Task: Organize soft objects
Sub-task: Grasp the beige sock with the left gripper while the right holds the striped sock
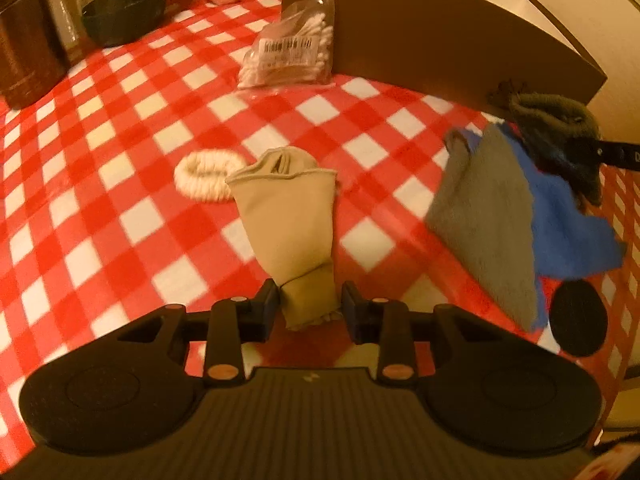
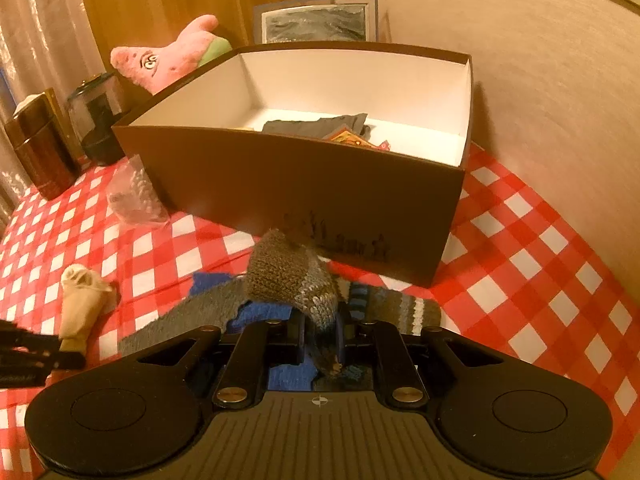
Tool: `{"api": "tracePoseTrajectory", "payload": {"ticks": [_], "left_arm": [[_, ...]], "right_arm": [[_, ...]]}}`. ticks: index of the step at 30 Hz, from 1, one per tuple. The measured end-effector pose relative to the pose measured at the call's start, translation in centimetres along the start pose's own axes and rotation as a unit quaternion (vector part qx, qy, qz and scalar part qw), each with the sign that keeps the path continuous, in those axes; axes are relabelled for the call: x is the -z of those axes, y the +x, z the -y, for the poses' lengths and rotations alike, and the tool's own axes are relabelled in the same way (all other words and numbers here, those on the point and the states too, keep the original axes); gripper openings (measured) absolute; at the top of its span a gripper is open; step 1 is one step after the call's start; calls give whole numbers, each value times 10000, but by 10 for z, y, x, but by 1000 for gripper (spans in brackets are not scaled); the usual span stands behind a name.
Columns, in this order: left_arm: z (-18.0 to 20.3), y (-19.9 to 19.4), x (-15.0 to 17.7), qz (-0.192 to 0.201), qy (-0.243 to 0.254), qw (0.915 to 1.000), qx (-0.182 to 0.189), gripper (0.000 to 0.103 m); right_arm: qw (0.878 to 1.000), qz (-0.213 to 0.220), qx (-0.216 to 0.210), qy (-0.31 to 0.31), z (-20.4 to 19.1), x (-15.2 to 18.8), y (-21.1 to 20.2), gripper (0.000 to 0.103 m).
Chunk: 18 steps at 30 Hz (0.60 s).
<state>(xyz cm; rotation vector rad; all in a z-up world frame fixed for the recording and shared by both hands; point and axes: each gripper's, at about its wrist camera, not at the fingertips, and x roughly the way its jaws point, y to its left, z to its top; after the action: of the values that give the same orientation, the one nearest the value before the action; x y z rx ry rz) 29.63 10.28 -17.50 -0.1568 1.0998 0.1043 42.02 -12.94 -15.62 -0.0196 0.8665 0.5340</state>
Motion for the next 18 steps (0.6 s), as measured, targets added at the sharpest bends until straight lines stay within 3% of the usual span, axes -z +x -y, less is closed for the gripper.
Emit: {"api": "tracePoseTrajectory", "payload": {"ticks": [4,10,16,18], "left_arm": [[0,-4,0,18,-35,9999,-117,43],[-5,3,-15,57,-183,9995,-262,50],[-1,10,-22,119,-161,9993,-320,47],[0,12,-23,96,-168,9993,-318,36]], "right_arm": [[10000,-48,-21,-22,-1,4,-1,14],[10000,-50,-28,-22,-1,7,-4,14],[10000,-45,-14,-34,-1,7,-6,14],[10000,-24,-18,-48,-2,7,-7,14]]}}
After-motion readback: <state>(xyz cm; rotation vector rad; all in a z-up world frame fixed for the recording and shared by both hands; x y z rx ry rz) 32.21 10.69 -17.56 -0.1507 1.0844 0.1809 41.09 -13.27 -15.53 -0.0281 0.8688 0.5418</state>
